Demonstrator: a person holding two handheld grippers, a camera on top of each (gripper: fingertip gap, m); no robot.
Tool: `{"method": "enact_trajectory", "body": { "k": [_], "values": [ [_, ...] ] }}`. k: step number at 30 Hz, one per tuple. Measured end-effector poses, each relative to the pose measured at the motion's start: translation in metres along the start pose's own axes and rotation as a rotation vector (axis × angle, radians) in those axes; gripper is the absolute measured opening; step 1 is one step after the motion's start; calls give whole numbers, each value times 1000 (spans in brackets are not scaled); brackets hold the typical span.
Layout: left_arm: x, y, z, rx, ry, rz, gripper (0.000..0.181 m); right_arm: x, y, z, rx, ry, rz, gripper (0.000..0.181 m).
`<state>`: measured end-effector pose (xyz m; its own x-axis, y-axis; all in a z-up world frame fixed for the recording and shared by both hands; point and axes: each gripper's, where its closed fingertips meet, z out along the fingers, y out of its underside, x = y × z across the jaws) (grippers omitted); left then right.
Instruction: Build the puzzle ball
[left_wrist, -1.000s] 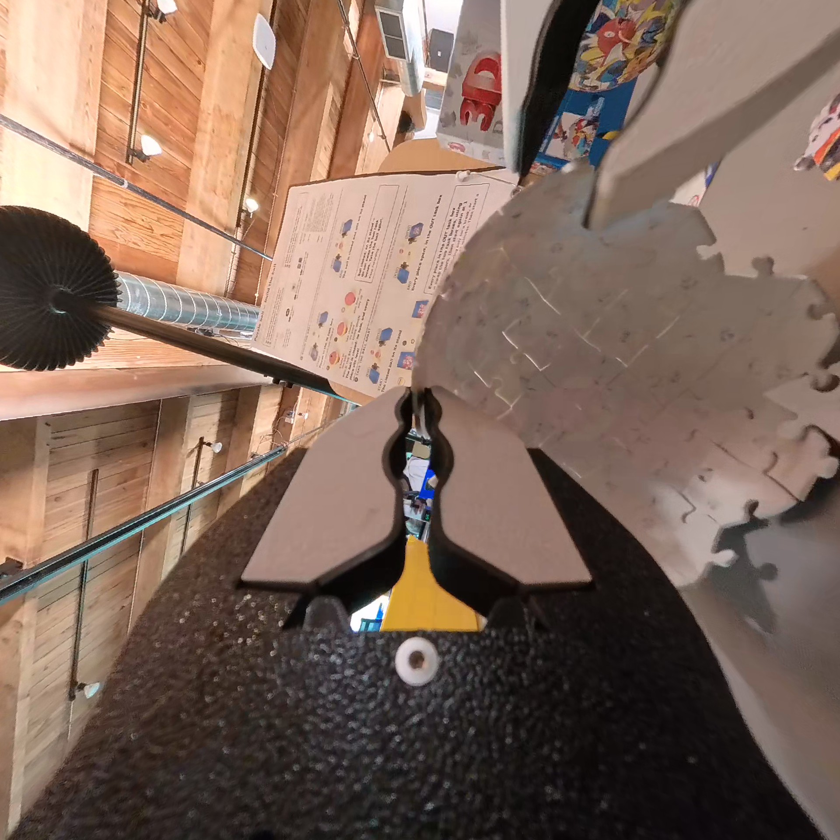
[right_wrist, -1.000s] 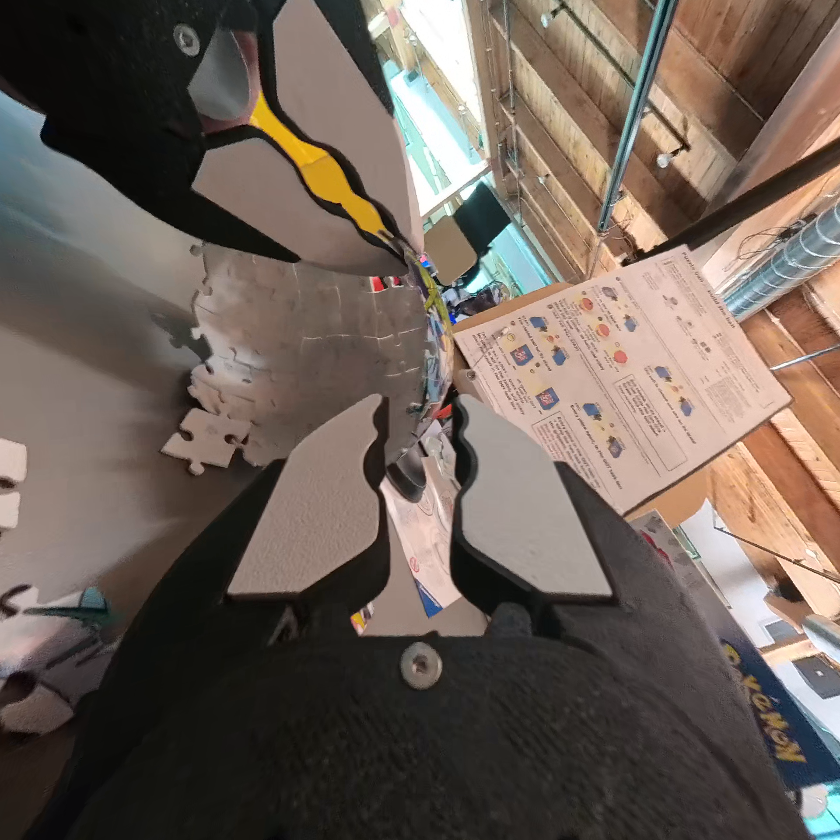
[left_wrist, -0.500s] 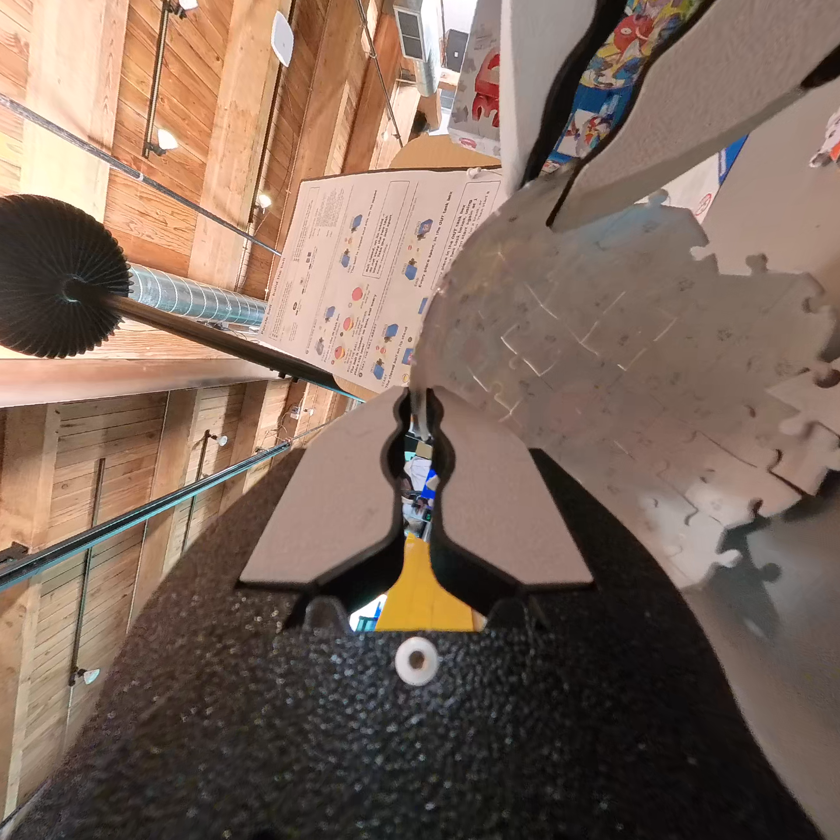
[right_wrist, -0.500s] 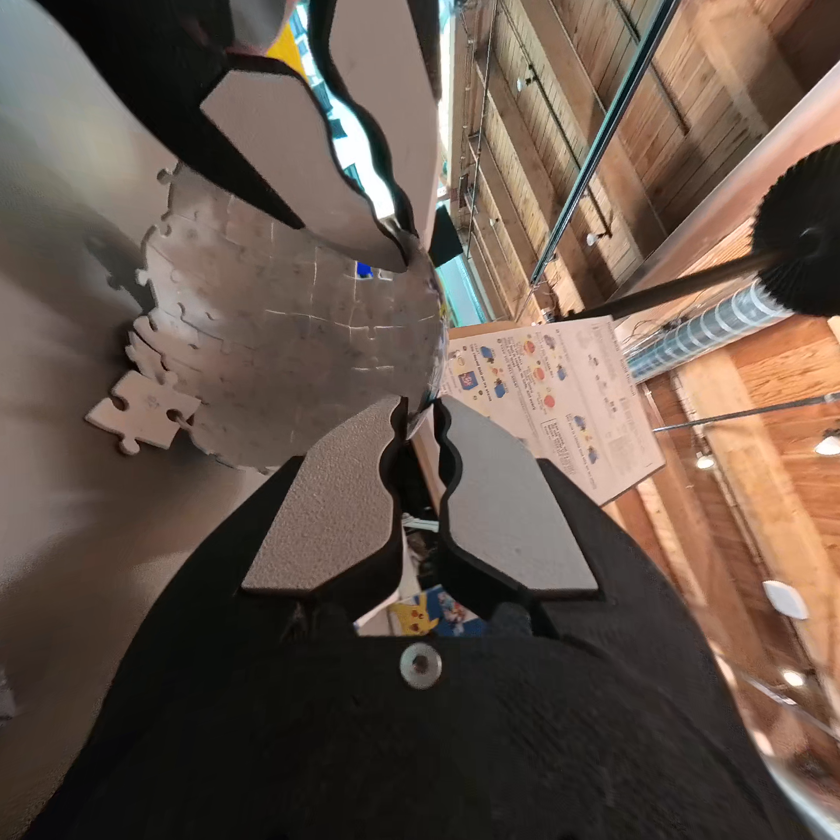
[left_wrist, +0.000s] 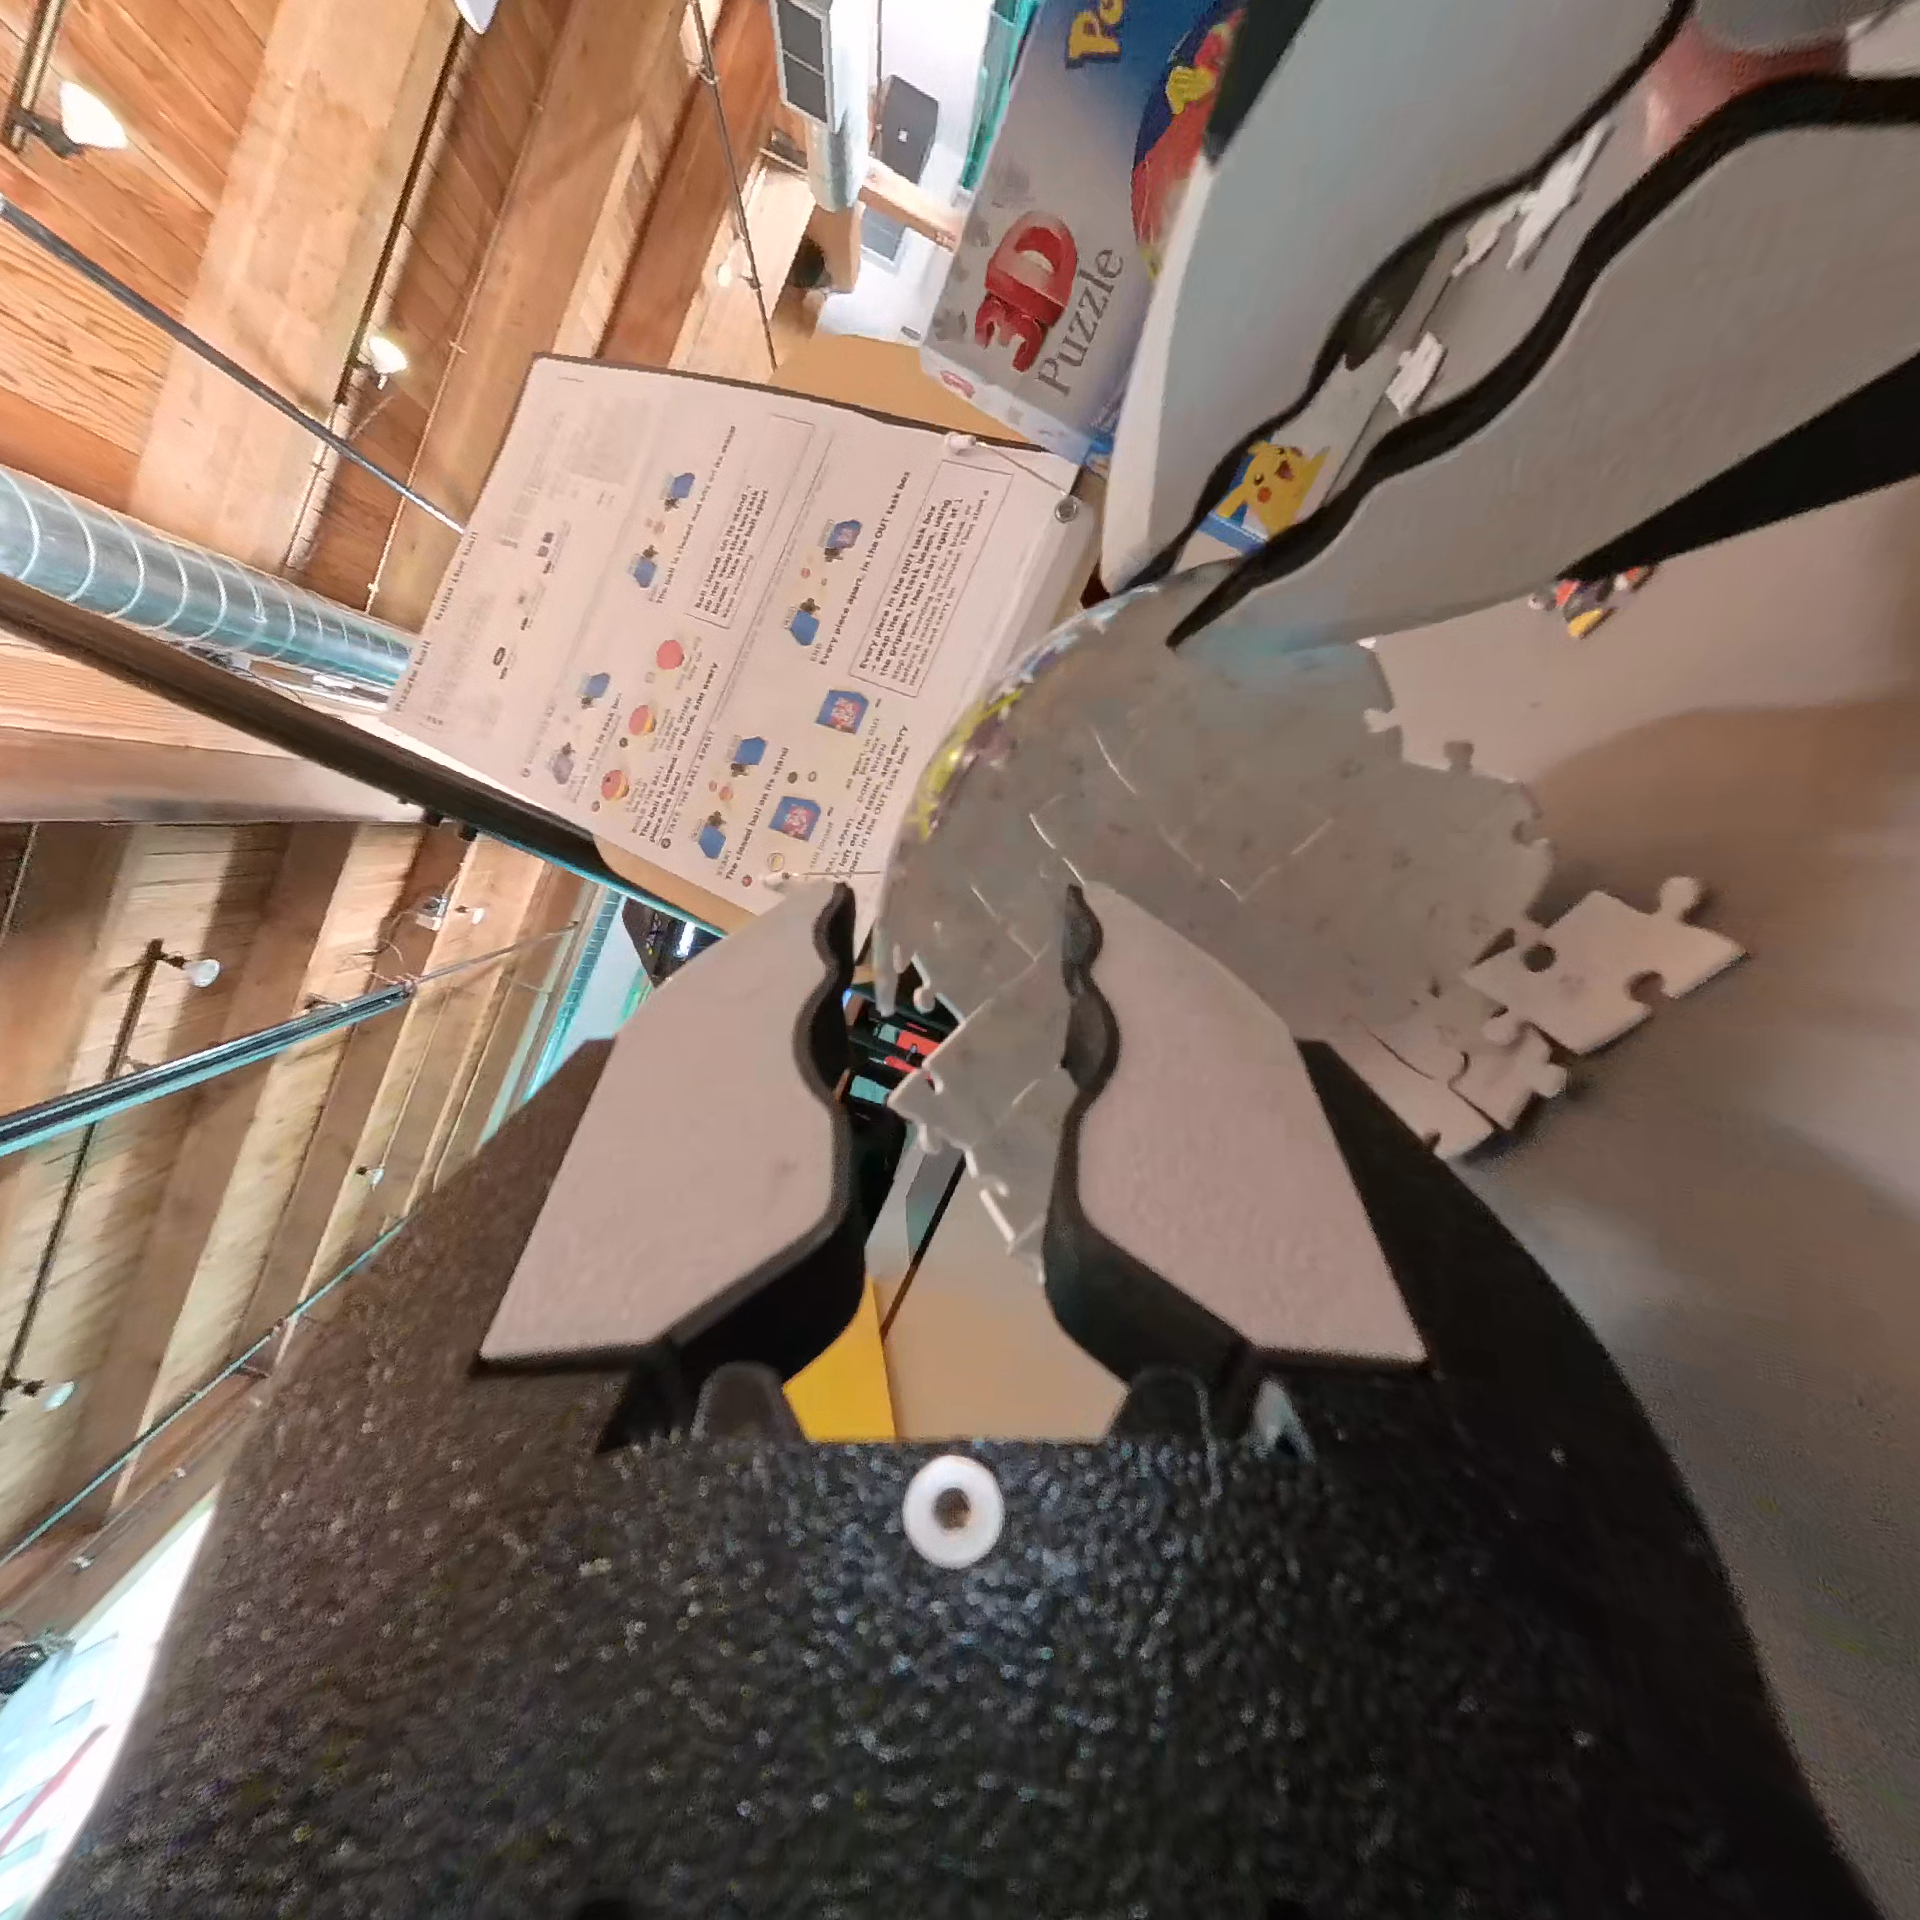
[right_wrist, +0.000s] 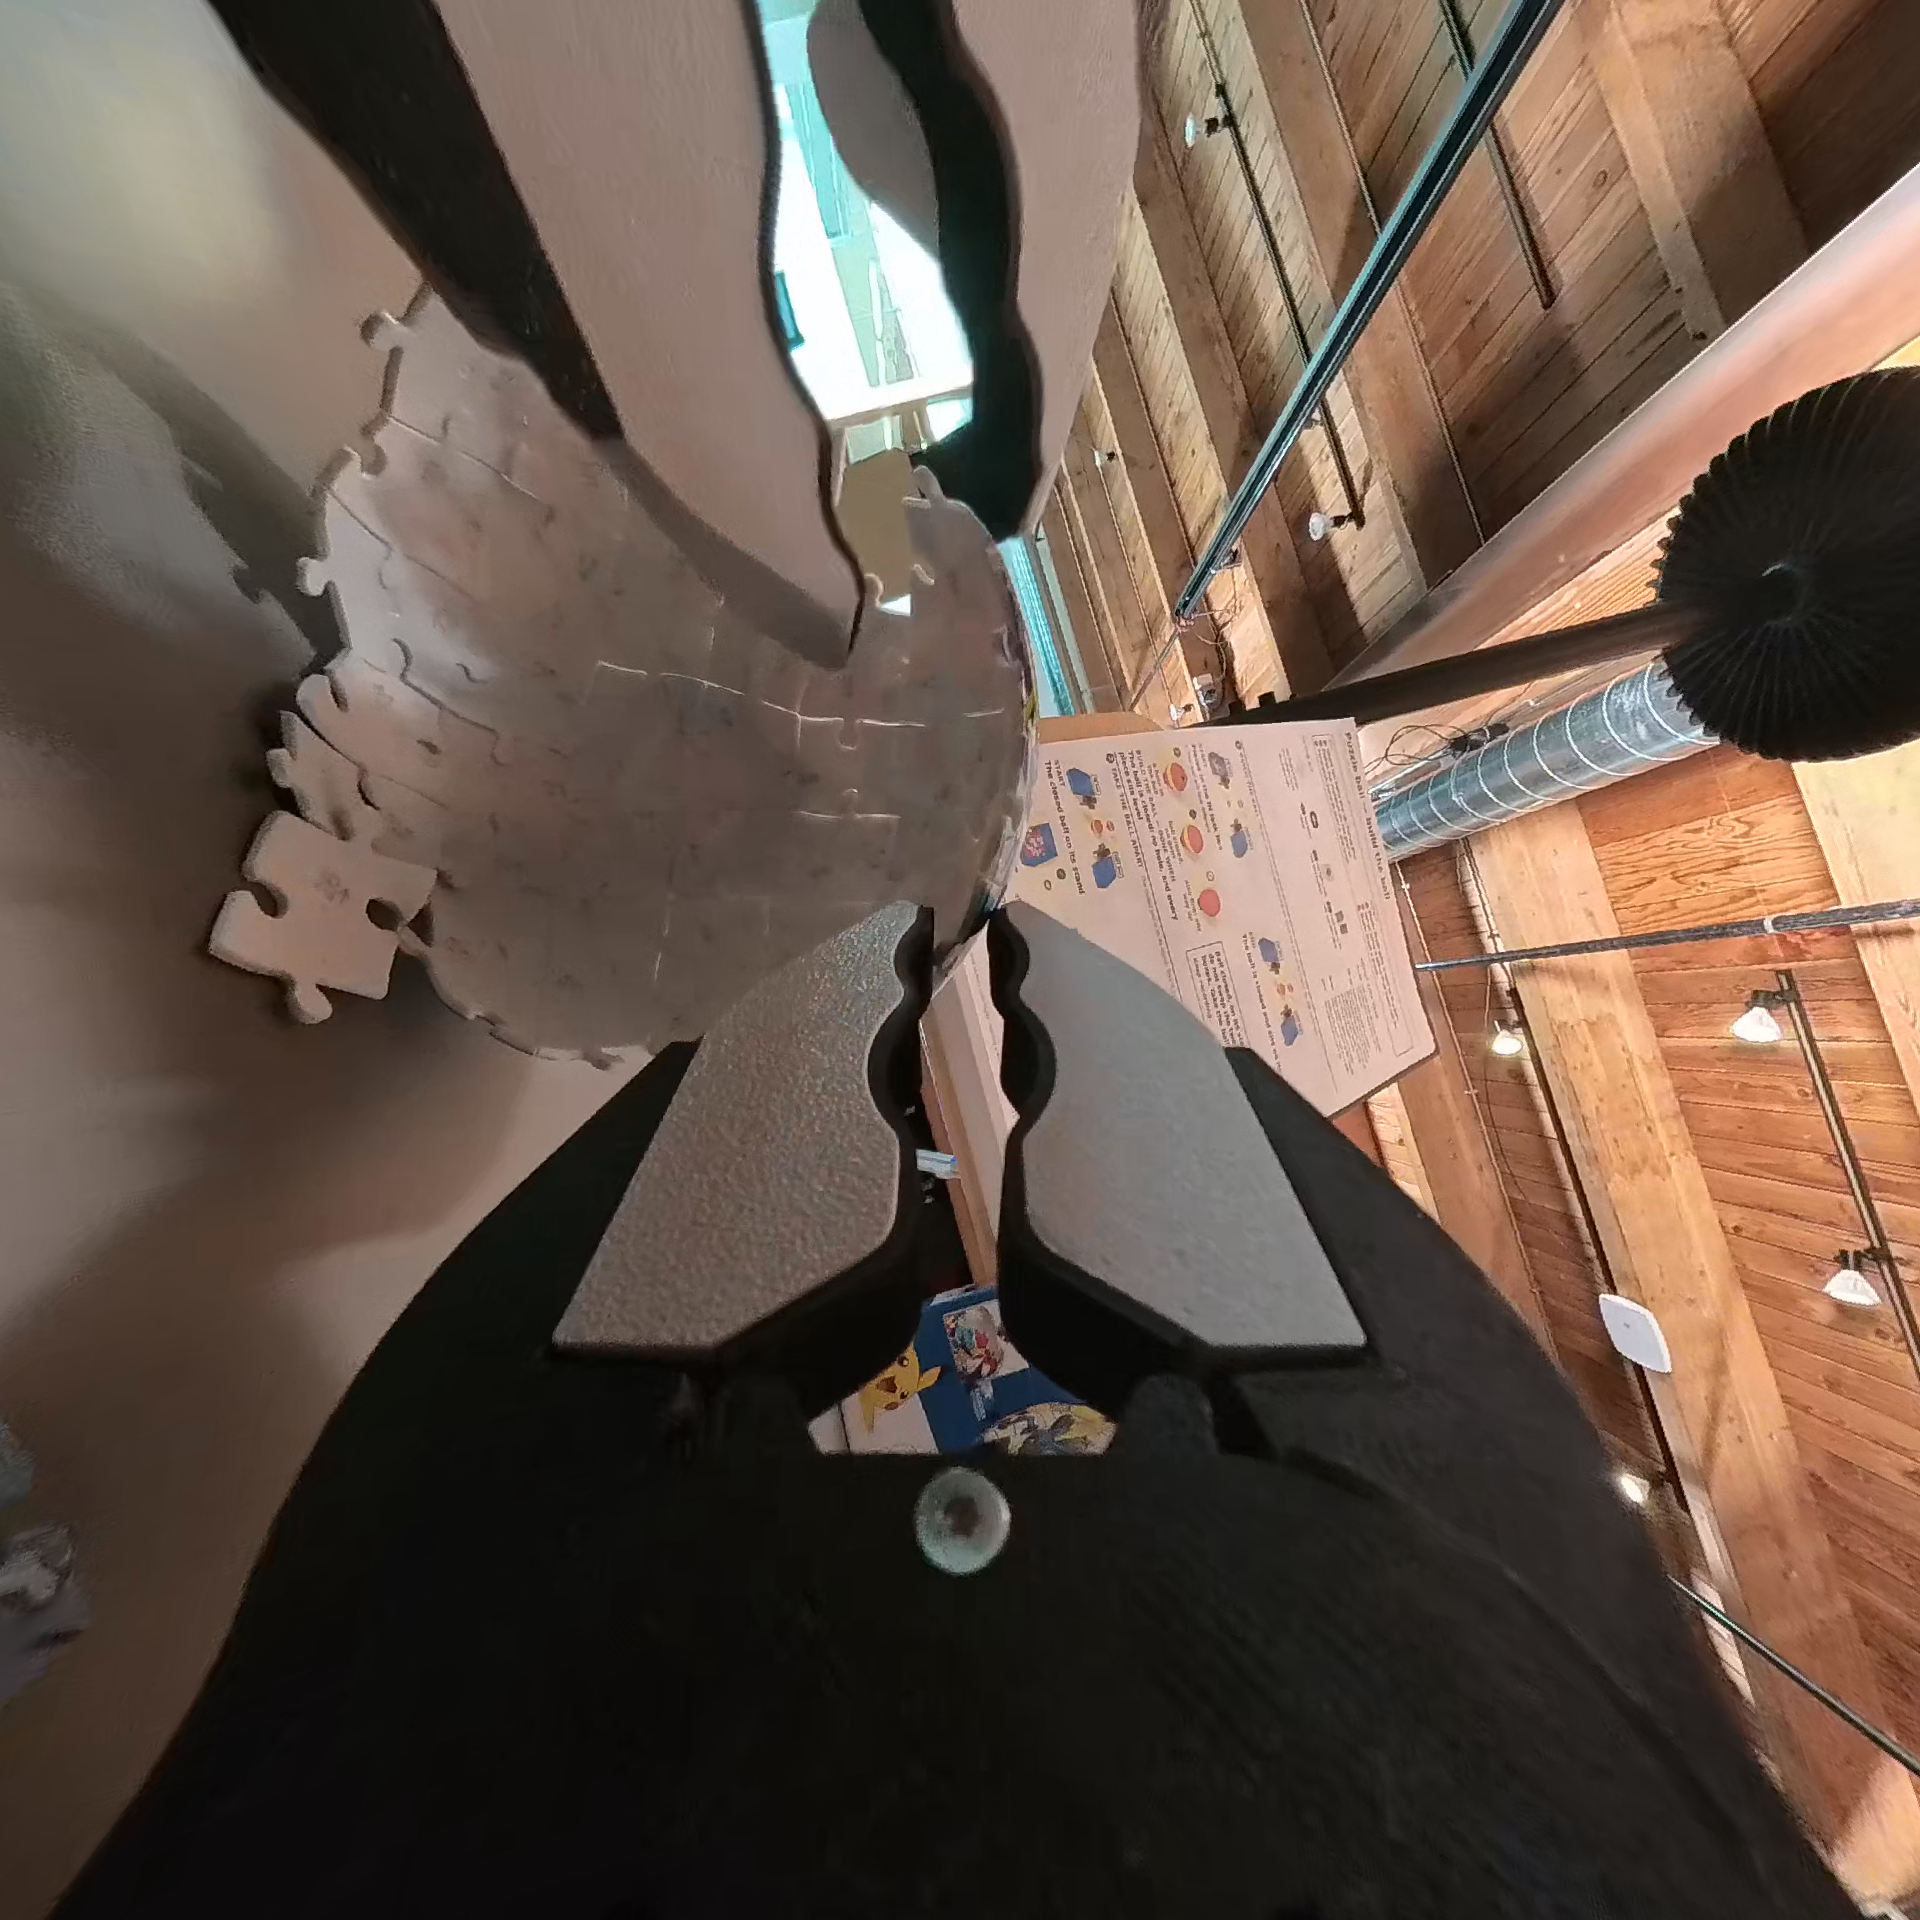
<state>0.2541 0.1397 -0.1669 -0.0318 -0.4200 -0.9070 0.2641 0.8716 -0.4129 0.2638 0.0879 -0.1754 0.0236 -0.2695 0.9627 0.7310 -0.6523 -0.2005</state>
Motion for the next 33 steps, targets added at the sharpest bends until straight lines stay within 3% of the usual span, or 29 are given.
{"method": "enact_trajectory", "body": {
  "k": [6, 9, 12, 16, 22, 27, 33],
  "values": [
    [-2, -3, -23, -28, 42, -139, 25, 0, -1, -1, -4, -1, -1, 10],
    [27, -7, -34, -57, 227, -203, 14, 0, 1, -1, -11, -5, 11, 10],
    [63, 4, -37, -223, 433, -280, 4, 0, 1, -1, -9, -6, 7, 10],
    [70, 7, -21, -297, 443, -322, 0, -1, -1, -2, 3, -11, 30, 10],
    [87, 33, -1, -470, 476, -307, 0, -1, -2, -2, 10, -20, 59, 11],
    [97, 33, 4, -485, 518, -224, 0, -1, 2, -1, 0, -32, 113, 11],
    [100, 34, 10, -532, 541, -242, 0, -1, 1, -1, 9, -45, 148, 11]
  ]
}}
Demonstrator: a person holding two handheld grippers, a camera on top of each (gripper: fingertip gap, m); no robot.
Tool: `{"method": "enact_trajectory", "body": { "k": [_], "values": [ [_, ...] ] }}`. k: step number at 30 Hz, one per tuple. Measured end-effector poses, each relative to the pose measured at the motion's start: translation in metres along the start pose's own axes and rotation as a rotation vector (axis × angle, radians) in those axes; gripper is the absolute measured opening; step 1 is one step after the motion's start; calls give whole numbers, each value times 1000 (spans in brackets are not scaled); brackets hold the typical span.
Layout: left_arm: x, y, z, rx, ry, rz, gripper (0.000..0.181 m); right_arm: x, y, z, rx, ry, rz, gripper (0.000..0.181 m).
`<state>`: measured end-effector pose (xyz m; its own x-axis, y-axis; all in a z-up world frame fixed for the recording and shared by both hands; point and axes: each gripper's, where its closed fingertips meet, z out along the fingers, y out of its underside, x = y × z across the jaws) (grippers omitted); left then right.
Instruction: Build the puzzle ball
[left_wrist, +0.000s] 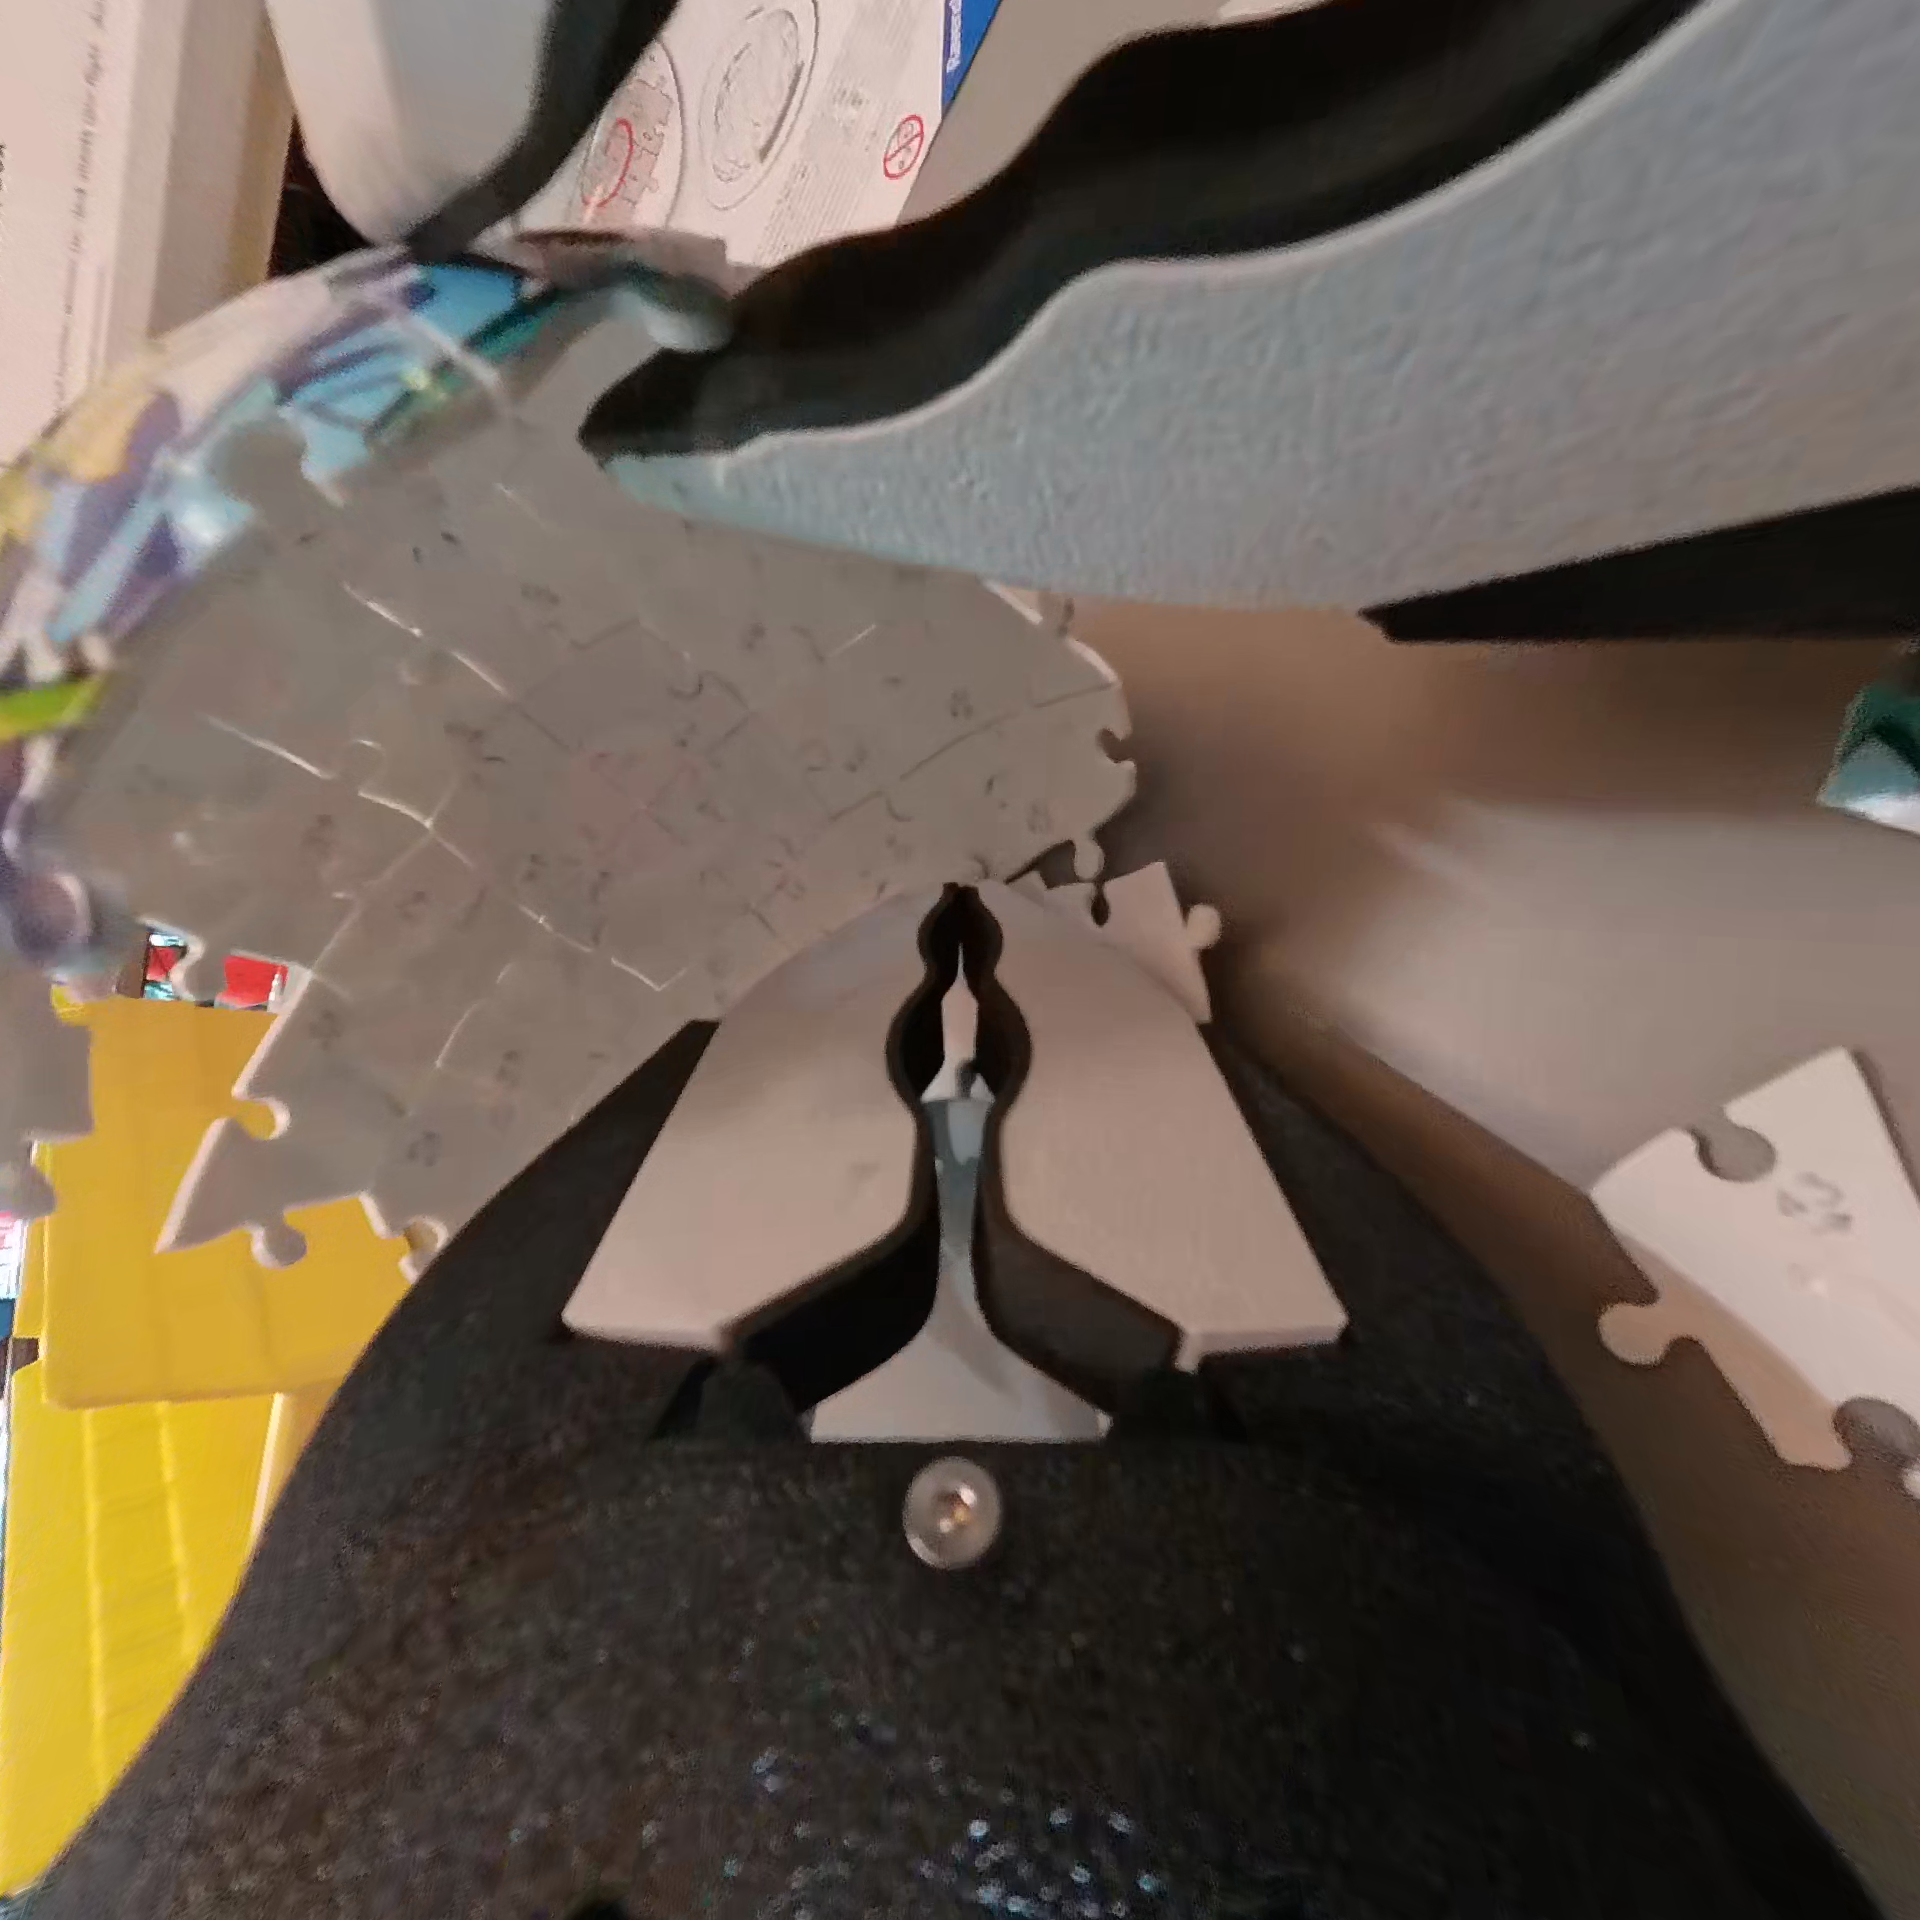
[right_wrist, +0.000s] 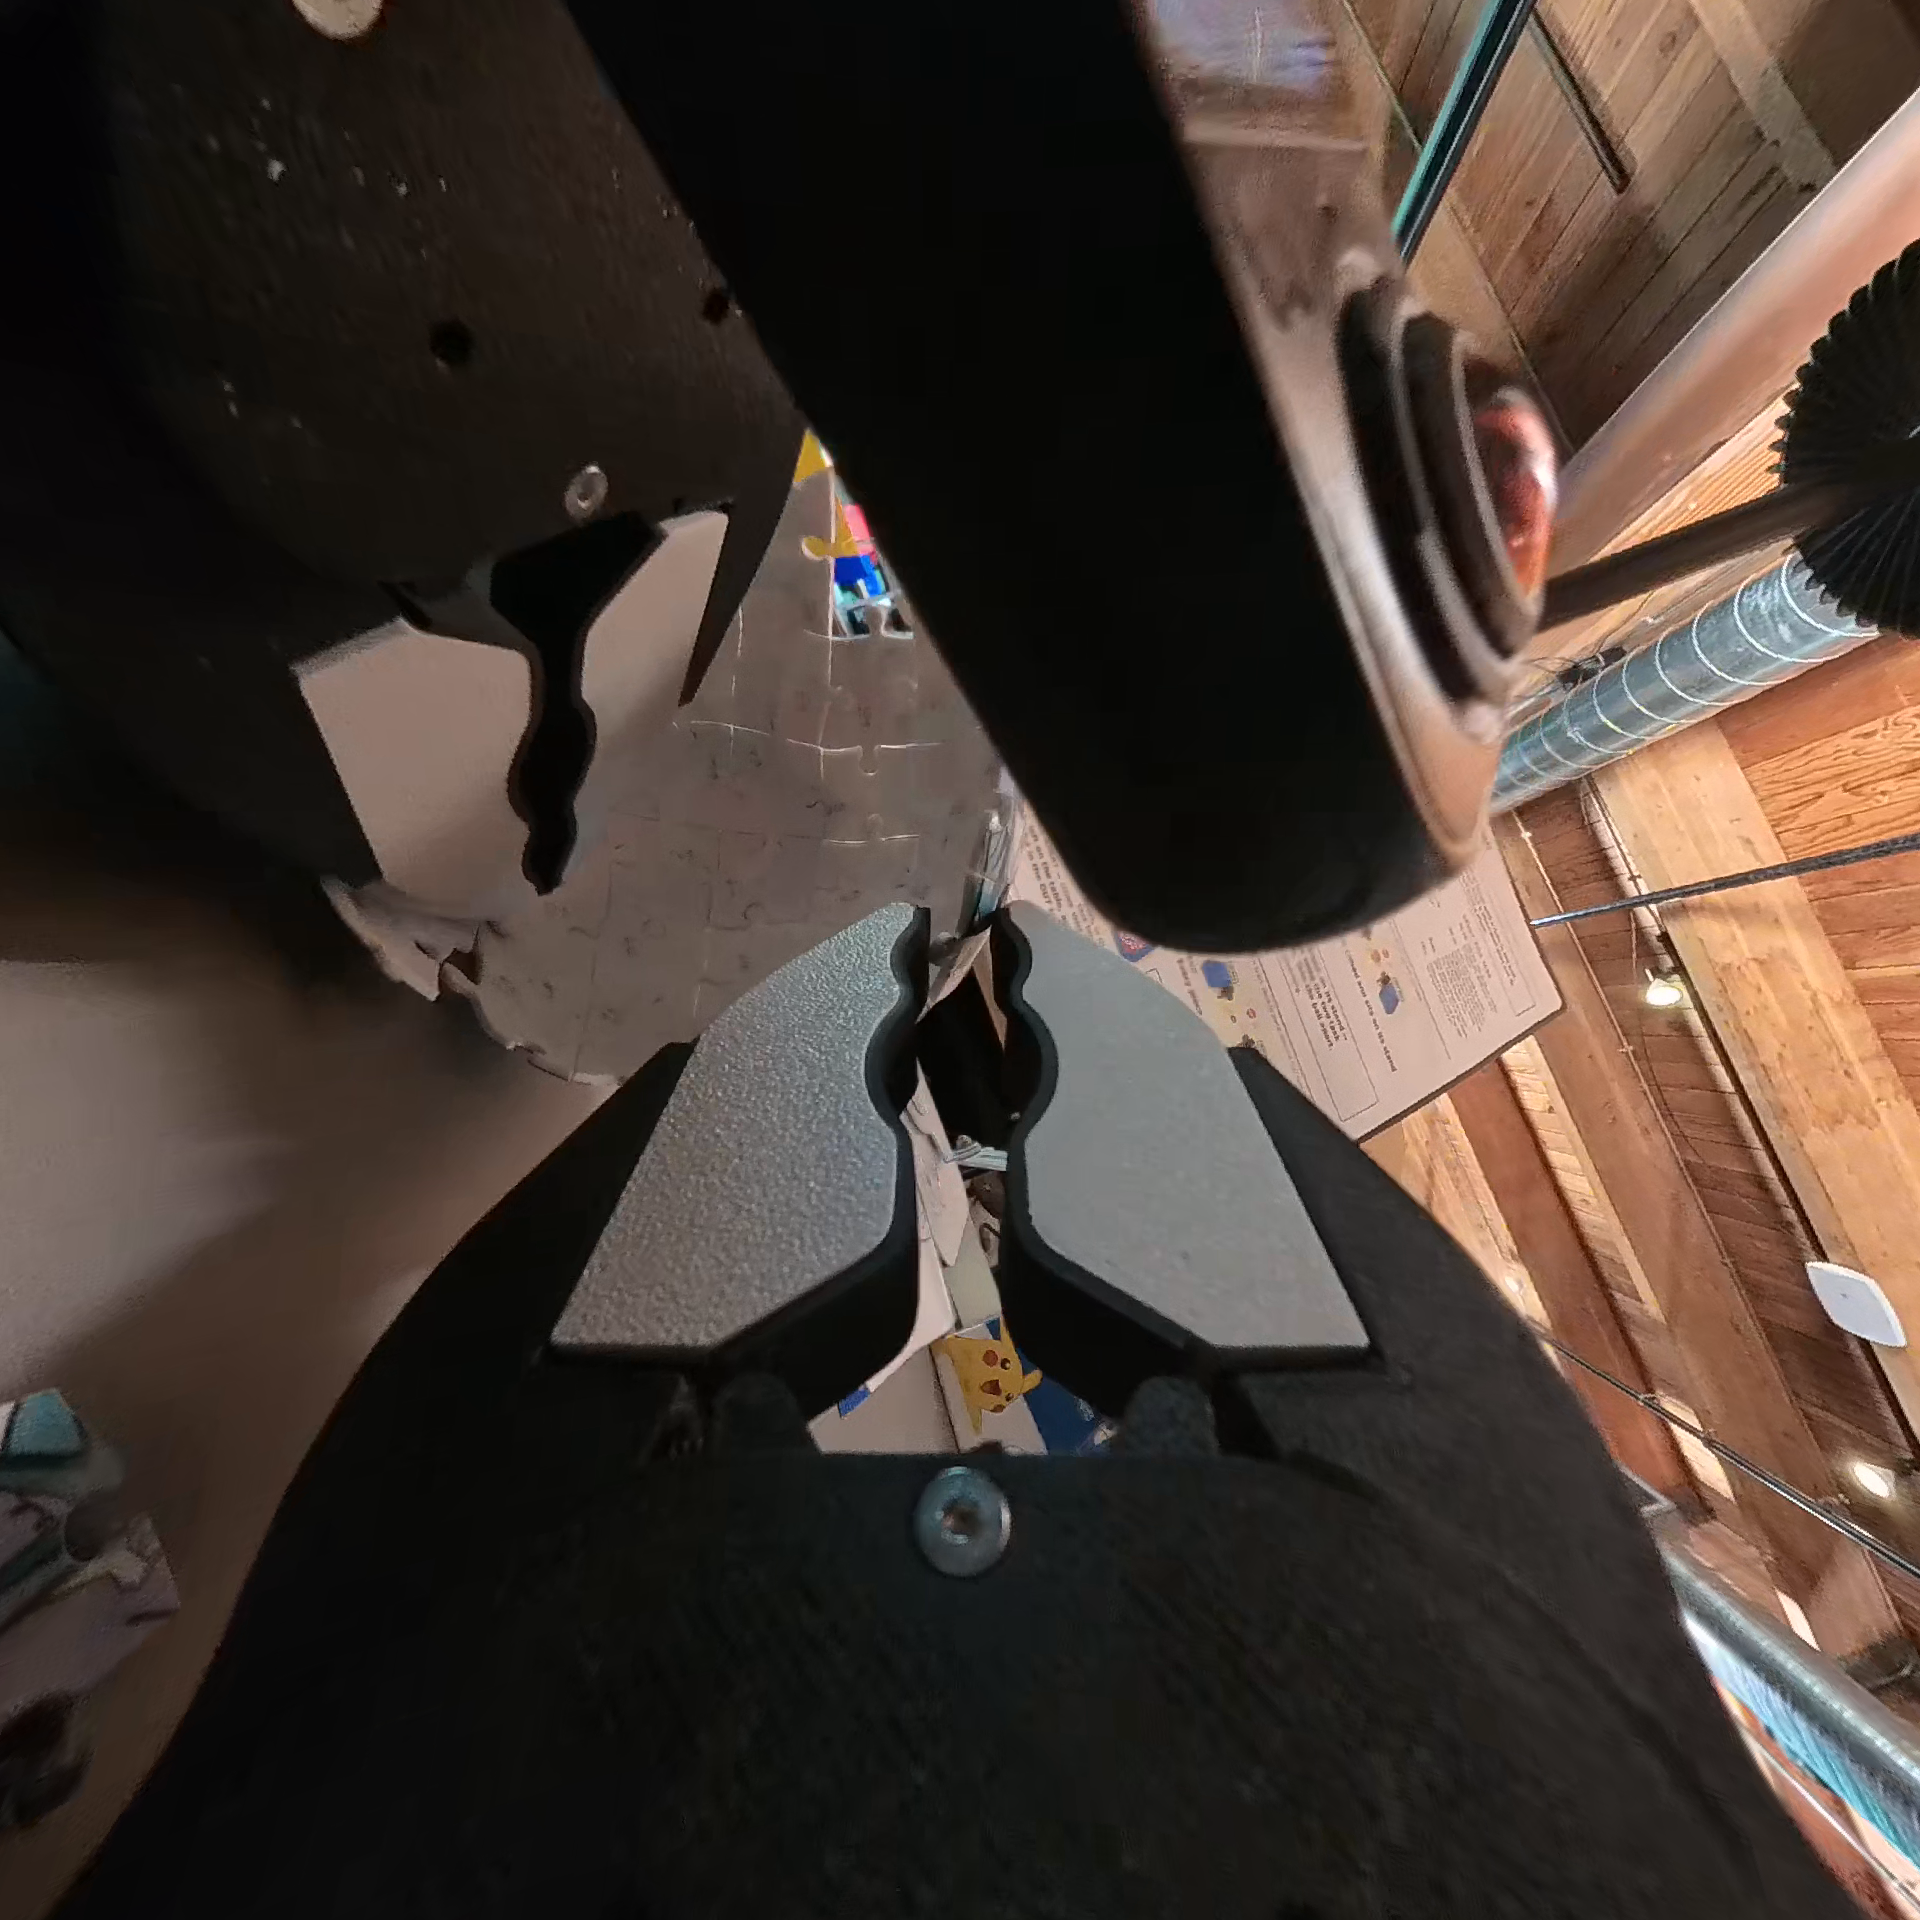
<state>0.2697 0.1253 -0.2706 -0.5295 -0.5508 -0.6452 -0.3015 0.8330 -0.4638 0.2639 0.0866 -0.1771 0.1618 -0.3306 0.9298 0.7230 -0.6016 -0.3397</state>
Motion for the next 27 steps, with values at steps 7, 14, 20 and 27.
{"method": "enact_trajectory", "body": {
  "k": [7, 14, 20, 27],
  "values": [
    [0, 0, 2, -13, 52, -48, 0, 0, 1, 0, 1, -22, 62, 12],
    [1, 1, 3, -60, 92, -84, 0, 1, 9, 2, -23, -35, 134, 12],
    [-8, -2, -1, -12, -20, -77, 0, 1, 10, 2, -31, -31, 120, 12],
    [-33, -13, -45, 163, -134, -218, 0, 0, 8, 1, -26, -31, 107, 12]
  ]
}}
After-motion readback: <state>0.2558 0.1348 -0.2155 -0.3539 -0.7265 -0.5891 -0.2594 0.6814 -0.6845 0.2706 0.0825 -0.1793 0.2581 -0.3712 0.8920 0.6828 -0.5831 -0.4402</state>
